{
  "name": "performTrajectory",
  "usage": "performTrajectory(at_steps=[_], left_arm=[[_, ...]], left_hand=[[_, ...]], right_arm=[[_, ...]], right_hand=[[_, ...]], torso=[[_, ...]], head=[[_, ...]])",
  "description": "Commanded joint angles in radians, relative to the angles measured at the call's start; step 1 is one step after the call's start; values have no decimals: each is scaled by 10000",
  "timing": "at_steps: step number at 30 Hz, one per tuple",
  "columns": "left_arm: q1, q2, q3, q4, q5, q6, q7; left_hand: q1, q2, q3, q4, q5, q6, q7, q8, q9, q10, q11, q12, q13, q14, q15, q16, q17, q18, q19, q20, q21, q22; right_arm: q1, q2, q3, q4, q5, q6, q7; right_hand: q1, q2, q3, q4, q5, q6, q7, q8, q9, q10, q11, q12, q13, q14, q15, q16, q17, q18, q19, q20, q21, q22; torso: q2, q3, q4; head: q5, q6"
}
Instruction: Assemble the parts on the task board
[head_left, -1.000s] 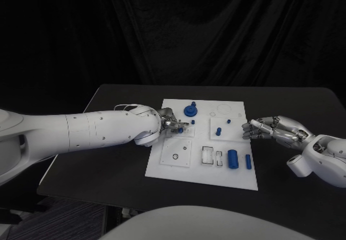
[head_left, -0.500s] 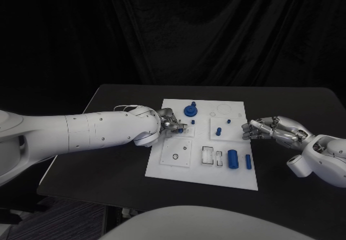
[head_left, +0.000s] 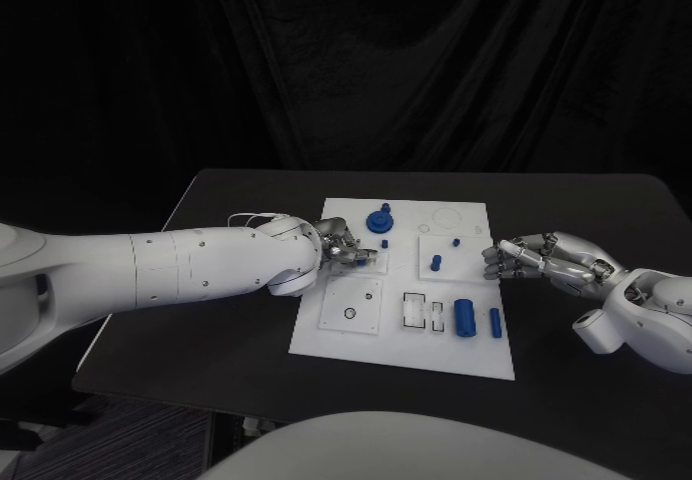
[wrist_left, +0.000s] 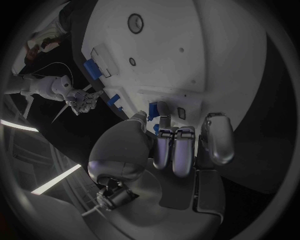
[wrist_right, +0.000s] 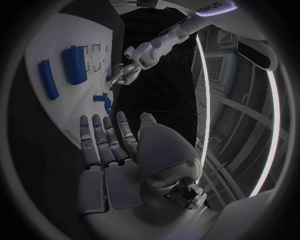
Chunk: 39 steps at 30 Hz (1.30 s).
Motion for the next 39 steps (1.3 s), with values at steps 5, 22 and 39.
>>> performTrajectory(at_steps=[5, 22, 39], left_arm=[[-36, 73, -9, -58, -477, -26, -161], [-35, 84, -9, -165, -501, 7, -202], [-35, 177, -9, -246, -502, 323, -113]], left_hand=[[826, 379, 183, -277, -260, -264, -90, 365, 338, 1053, -100, 36, 2632, 1038, -126, 27, 2634, 28, 75, -62, -6, 1513], [1704, 458, 495, -730, -729, -399, -143, 571, 427, 1053, -149, 36, 2632, 1038, -168, 27, 2634, 5, 140, -100, 61, 1593], [1941, 397, 428, -733, -1547, -399, -123, 617, 325, 1053, -144, 36, 2632, 1038, -175, 27, 2634, -16, 192, -117, 114, 1654]], right_arm=[[-23, -8, 9, 8, -14, 138, -211], [-26, 27, 9, -25, -14, 255, -291], [-40, 58, 9, -45, -14, 424, -438]], right_hand=[[54, 35, 59, 25, 19, -57, 870, 64, -1, -34, -32, 58, -7, -64, -18, 39, -3, 116, -31, -25, 2, -12], [18, 57, 54, 37, -8, -38, 889, 84, 4, -18, -43, 73, -5, -70, -22, 50, -3, 118, -30, -26, 4, -17], [-19, 81, 50, 44, -28, -30, 901, 95, 7, -10, -46, 83, -4, -75, -24, 60, -4, 120, -30, -26, 6, -21]], torso=[[-5, -1, -10], [-1, 1, -4], [-2, -8, -7]], head=[[-22, -1], [-3, -1], [49, -1]])
